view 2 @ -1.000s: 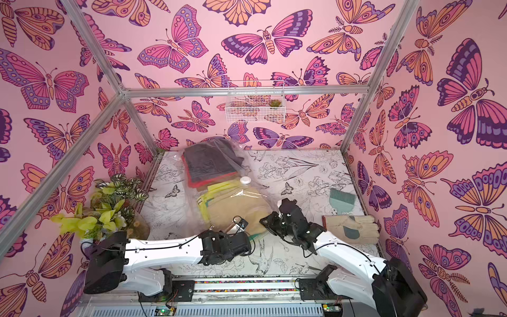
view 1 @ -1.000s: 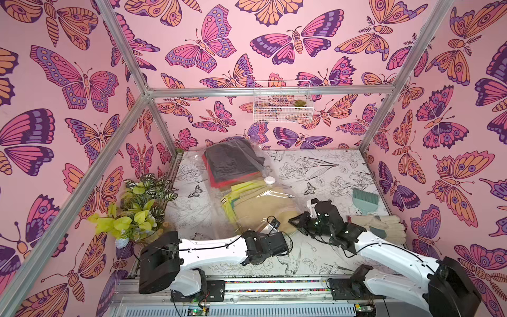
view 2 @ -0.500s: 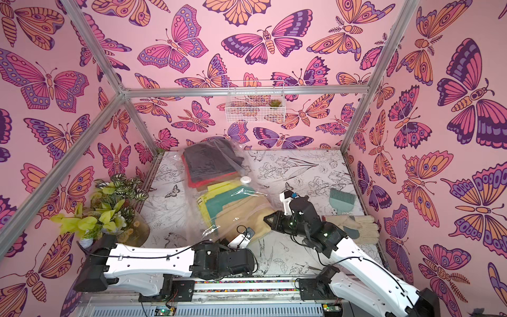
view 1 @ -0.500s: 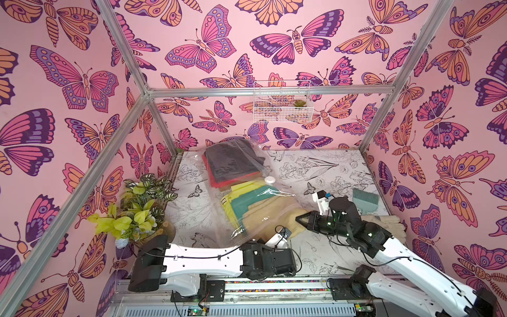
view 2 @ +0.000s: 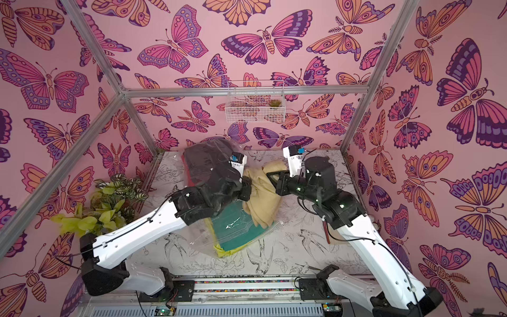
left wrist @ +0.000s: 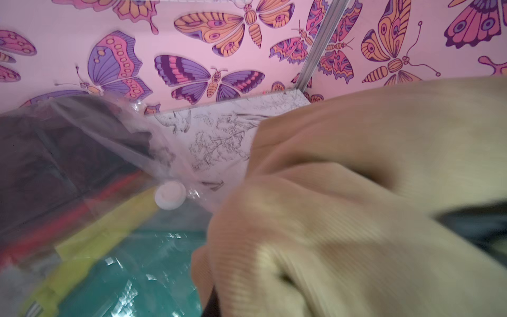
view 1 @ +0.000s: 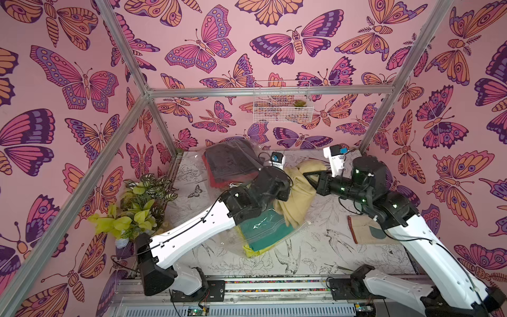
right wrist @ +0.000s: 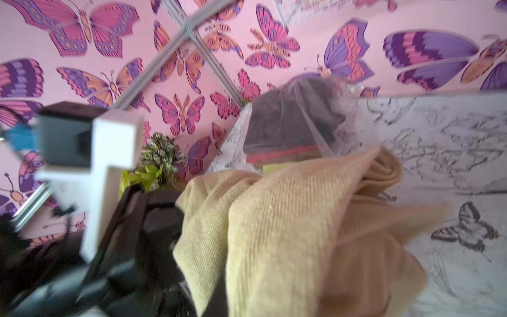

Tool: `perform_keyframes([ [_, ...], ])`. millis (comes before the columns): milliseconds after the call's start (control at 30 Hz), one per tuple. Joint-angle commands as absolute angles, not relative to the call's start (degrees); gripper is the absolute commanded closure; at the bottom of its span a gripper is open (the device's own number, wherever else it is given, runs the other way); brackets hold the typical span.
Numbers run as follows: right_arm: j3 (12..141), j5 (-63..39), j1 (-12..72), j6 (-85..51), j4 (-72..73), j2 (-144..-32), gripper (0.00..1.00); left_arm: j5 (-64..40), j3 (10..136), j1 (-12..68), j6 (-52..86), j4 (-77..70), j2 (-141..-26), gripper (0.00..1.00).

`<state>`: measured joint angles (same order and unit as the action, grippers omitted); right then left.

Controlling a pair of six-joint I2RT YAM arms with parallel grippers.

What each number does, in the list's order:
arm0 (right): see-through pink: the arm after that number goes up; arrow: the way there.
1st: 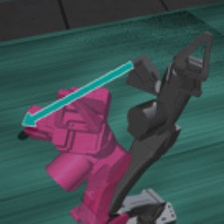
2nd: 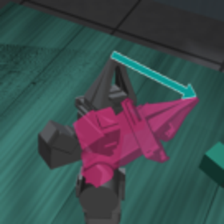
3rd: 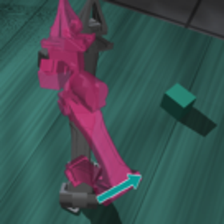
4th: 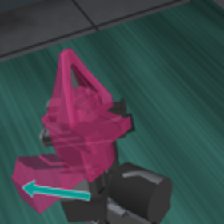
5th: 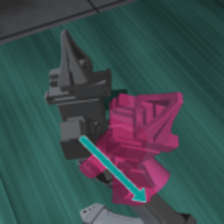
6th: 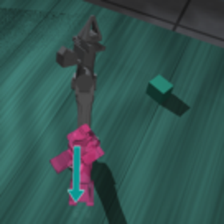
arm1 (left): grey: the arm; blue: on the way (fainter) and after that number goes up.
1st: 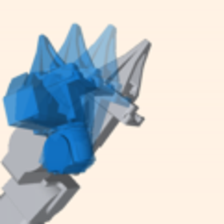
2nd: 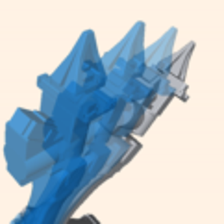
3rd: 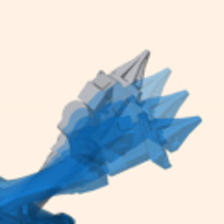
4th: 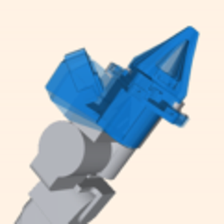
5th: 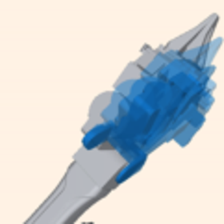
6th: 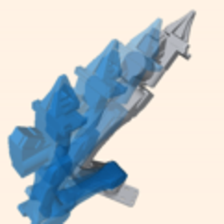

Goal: Take the trousers out of the vacuum bag
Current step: Place the trousers at the center of the board.

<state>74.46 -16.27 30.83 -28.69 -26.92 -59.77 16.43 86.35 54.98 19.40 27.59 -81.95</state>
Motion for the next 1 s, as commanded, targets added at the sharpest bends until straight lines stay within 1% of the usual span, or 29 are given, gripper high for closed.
perform_keyframes([
  [0, 75.93, -16.27, 31.52, -28.04, -24.49, -58.12, 1.0, -4.43, 87.07, 57.37, 3.0, 27.21, -80.63, 1.0],
  [367, 77.79, -14.16, 31.55, -26.96, -25.87, -59.21, 1.0, -2.58, 87.71, 57.3, 1.04, 27.76, -82.13, 1.0],
  [433, 78.45, -12.39, 31.55, -26.85, -26.34, -59.63, 1.0, -2.15, 88.28, 57.22, 0.18, 28.11, -82.48, 1.0],
  [600, 80.57, -3.6, 30.99, -27.24, -29.36, -60.81, 1.0, 0.94, 90.26, 56.96, -2.58, 28.44, -84.27, 1.0],
  [700, 81.87, -0.93, 29.09, -27.88, -30.5, -61.69, 1.0, 3.81, 92.15, 56.79, -5.29, 28.47, -86.43, 1.0],
  [800, 82.63, -2.77, 25.13, -29.58, -30.69, -62.49, 1.0, 6.67, 94.39, 56.69, -7.66, 28.45, -89.01, 1.0],
  [967, 83.32, -9.17, 17.54, -31.61, -29.48, -64.27, 1.0, 10.65, 99.95, 56.14, -13.35, 28.3, -94.82, 1.0],
])
